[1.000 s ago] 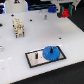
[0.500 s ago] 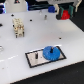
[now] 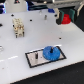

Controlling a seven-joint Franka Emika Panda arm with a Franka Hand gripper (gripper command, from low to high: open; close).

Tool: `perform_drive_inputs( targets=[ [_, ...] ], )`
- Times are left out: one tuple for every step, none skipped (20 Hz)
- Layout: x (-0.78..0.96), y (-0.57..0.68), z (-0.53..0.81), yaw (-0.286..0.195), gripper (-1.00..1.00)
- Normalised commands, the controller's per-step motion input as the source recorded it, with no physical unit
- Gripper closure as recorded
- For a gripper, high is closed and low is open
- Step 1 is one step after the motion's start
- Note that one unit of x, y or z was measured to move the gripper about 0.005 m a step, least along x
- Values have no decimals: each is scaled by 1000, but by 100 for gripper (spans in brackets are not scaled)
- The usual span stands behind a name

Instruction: Insert the blue gear onto the right peg, followed by the red gear

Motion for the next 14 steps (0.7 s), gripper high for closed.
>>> perform_drive_inputs(
  targets=[
    [742, -245, 120, 0, 100],
    [728, -248, 129, 0, 100],
    [717, -254, 116, 0, 100],
    [703, -257, 99, 0, 100],
    [688, -256, 84, 0, 100],
    [672, -254, 70, 0, 100],
    [652, -251, 48, 0, 100],
    [630, -252, 23, 0, 100],
    [603, -251, 3, 0, 100],
    [654, -225, 3, 0, 100],
    [608, -217, -7, 0, 100],
    [564, -204, -8, 0, 100],
    [521, -193, -8, 0, 100],
    [484, -186, -12, 0, 100]
  ],
)
